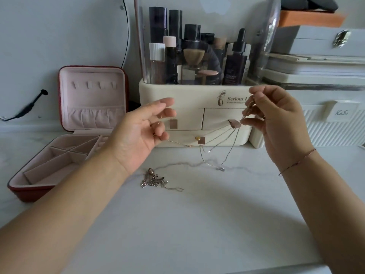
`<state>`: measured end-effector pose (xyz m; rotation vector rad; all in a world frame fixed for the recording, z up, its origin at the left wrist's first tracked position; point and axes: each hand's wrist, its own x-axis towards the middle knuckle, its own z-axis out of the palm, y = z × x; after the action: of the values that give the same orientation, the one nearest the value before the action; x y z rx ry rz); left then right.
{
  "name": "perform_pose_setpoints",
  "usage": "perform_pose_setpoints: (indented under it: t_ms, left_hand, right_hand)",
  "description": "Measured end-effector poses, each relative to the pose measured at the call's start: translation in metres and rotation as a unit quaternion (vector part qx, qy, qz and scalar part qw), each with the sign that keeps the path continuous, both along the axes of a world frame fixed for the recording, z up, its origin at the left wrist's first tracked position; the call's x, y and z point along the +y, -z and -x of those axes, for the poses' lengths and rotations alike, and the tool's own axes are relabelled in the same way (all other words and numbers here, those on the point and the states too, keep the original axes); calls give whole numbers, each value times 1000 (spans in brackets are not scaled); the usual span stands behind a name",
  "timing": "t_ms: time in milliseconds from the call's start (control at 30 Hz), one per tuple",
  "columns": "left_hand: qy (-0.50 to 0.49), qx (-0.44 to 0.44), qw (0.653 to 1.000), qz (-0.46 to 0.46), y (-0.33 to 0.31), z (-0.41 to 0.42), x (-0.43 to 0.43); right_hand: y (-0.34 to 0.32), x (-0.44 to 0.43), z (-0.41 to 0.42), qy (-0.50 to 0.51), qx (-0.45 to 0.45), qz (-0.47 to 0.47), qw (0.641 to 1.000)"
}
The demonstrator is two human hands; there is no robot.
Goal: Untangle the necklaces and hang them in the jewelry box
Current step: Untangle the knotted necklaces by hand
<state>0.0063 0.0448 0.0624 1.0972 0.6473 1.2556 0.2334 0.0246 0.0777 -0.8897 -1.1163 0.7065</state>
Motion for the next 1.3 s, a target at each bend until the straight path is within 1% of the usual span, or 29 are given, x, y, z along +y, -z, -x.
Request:
perform_pose_setpoints:
  t_ms: [167, 267, 467, 600, 667, 800, 967, 1067, 1133, 1167, 1233, 1300]
  left_hand:
    - [-8, 34, 999, 0, -1, 6, 1]
    - [-4, 34, 999, 7, 0, 6, 1]
    - [0, 16, 1000, 9, -2, 8, 0]
    - [-5, 31, 1000, 1, -1, 8, 0]
    - [-14, 43, 999, -2, 0, 8, 1]
    - [-40, 98, 994, -27, 5, 6, 3]
    - [-54, 167, 982, -63, 11, 1, -1]
    - [-59, 229, 966, -102, 12, -3, -5]
    - [-72, 286, 946, -137, 14, -6, -7]
    - [-79, 322, 930, -159, 15, -7, -8]
    - [-89, 402, 888, -206, 18, -11, -11]
    - [-93, 462, 851, -232, 23, -15, -13]
  right_hand:
    - [-4, 0, -9, 57, 63, -25, 996]
    - [-5, 0, -16, 90, 99, -36, 990]
    - [-4, 3, -24, 164, 142, -39, 975]
    - [-4, 5, -30, 200, 173, -42, 964]
    - [-5, 5, -32, 210, 177, -40, 961]
    - [-5, 6, -33, 214, 169, -44, 961]
    - [-5, 7, -29, 167, 112, -57, 978]
    - [-3, 8, -26, 144, 68, -71, 985]
    - [-3, 8, -24, 122, 51, -75, 988]
    - [-3, 7, -23, 106, 44, -75, 991]
    - [-3, 5, -19, 70, 26, -74, 994]
    - [-2, 4, -15, 35, 15, -74, 997]
